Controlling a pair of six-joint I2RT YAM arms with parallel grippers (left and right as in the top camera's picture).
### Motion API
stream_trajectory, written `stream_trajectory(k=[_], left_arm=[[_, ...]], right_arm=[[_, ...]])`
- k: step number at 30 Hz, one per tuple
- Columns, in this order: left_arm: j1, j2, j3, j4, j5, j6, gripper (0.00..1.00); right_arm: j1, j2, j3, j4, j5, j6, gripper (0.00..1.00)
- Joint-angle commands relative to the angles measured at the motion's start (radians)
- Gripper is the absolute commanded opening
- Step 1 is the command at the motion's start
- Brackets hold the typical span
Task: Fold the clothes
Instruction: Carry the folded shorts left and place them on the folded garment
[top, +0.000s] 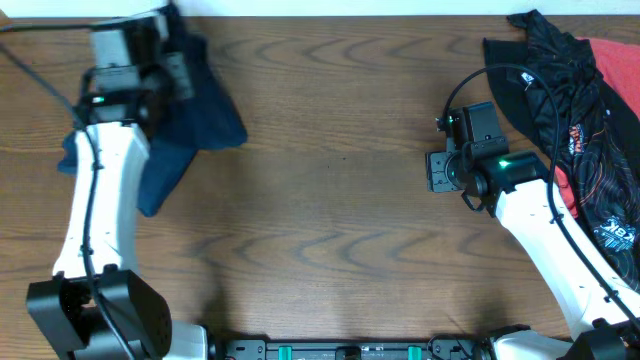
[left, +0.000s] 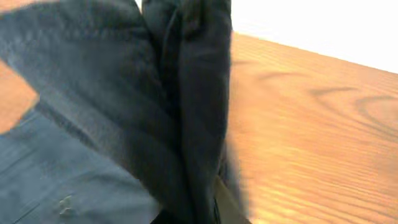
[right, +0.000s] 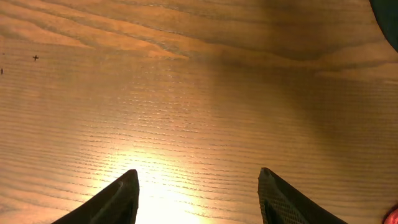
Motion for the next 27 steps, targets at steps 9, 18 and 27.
stream_trajectory(k=[9, 18, 27], left_arm=[[0.261, 0.034, -0.034, -0.05, -0.032, -0.059, 0.06], [0.337, 0.103, -0.034, -0.074, -0.033, -0.058, 0.33], [0.397, 0.09, -0.031, -0.072, -0.108, -0.076, 0.72]], right_arm=[[-0.01, -0.013, 0.012, -0.003, 0.014, 0.011, 0.6], [-0.009, -0.013, 0.012, -0.003, 0.014, 0.011, 0.6], [-0.01, -0.013, 0.012, -0.027, 0.015, 0.011, 0.61]])
